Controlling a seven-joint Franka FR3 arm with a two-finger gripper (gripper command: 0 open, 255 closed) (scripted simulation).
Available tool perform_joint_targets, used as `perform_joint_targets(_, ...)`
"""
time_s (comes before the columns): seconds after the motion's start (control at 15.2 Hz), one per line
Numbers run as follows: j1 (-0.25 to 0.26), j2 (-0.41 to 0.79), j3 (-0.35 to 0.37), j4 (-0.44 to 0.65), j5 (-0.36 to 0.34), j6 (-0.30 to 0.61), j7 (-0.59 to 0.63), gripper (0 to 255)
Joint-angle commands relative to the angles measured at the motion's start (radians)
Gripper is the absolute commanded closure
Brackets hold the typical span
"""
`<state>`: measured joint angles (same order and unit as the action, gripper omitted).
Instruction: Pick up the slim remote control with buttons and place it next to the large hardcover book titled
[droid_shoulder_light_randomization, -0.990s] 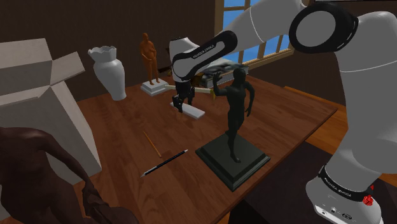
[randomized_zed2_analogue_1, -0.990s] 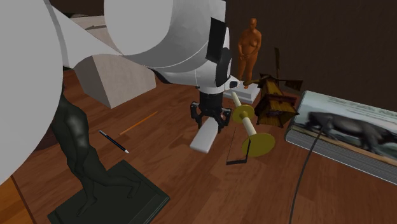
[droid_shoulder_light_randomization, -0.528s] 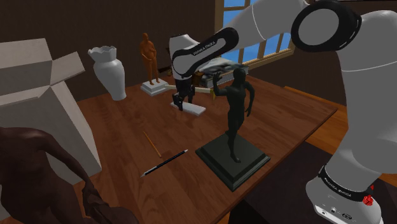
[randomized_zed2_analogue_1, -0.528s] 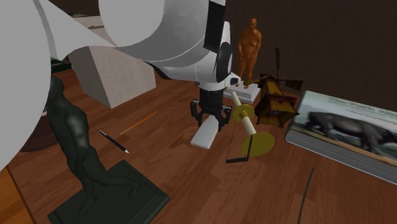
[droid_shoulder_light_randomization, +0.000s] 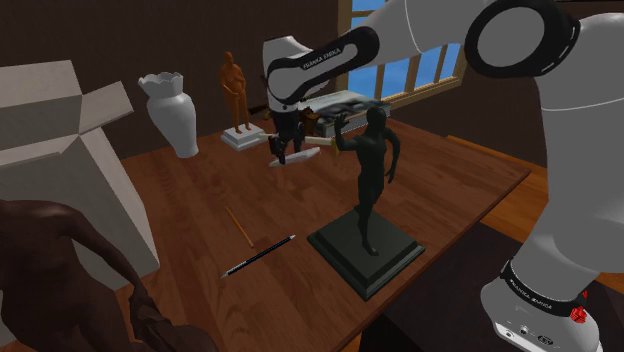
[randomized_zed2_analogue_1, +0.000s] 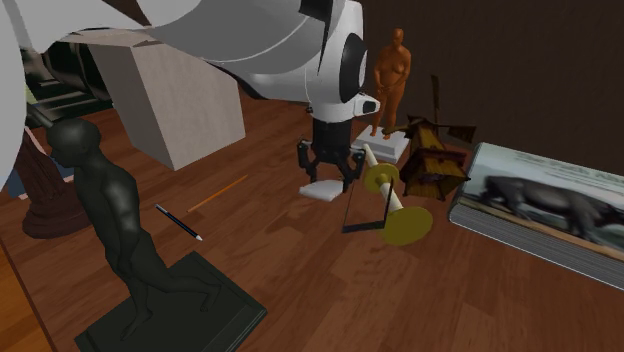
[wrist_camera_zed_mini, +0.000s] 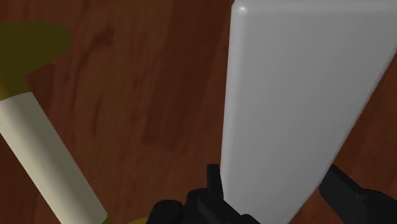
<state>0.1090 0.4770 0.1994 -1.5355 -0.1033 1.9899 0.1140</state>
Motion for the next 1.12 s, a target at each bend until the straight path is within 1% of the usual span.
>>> perform_joint_targets(0.0,-0.003,-0.014,-0.001,0.014,0.002,-0.023,-0.003,255)
perform_joint_targets(0.79,-0.001,-0.042,0.004,0.127,0.01,-0.164,-0.01,255)
perform_joint_targets(1.06,-0.067,-0.109,-0.016,0.029,0.028,-0.13,-0.091,255)
